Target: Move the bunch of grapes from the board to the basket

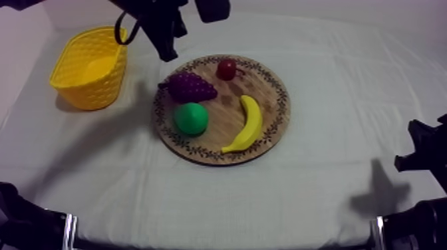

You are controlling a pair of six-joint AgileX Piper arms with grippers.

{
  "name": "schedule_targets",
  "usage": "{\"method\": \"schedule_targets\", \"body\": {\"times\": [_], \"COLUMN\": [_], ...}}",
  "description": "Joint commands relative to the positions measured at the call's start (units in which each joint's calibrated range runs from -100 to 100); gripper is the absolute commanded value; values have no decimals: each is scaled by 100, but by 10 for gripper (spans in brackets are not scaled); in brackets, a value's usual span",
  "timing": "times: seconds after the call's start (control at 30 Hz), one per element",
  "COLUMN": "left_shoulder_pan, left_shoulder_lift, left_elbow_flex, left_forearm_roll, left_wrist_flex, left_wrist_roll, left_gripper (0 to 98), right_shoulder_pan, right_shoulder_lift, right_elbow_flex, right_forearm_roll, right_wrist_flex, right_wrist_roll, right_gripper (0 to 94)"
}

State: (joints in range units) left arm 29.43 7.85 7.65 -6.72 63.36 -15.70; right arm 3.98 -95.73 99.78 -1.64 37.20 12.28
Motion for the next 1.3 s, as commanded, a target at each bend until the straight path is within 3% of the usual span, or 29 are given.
{"method": "schedule_targets", "body": {"times": [0.0, 0.67, 0.9, 0.97, 1.13, 1.27], "left_shoulder_pan": [15, 183, 137, 131, 97, 83], "left_shoulder_lift": [-28, 13, 56, 53, 46, 58], "left_elbow_flex": [110, 778, 966, 989, 1093, 1202], "left_forearm_roll": [4, -46, -63, -73, -89, -126], "left_wrist_flex": [4, -244, -429, -478, -589, -727], "left_wrist_roll": [13, -490, -511, -495, -412, -331], "left_gripper": [0, 0, 5, 108, 548, 740], "right_shoulder_pan": [0, 0, 0, 0, 0, 0], "right_shoulder_lift": [-2, -2, -2, -2, -2, -2], "right_elbow_flex": [-1, -1, -1, -1, -1, -1], "right_forearm_roll": [0, 0, 0, 0, 0, 0], "right_wrist_flex": [-2, -2, -2, -2, -2, -2], "right_wrist_roll": [1, 1, 1, 1, 1, 1], "right_gripper": [5, 5, 5, 5, 5, 5]}}
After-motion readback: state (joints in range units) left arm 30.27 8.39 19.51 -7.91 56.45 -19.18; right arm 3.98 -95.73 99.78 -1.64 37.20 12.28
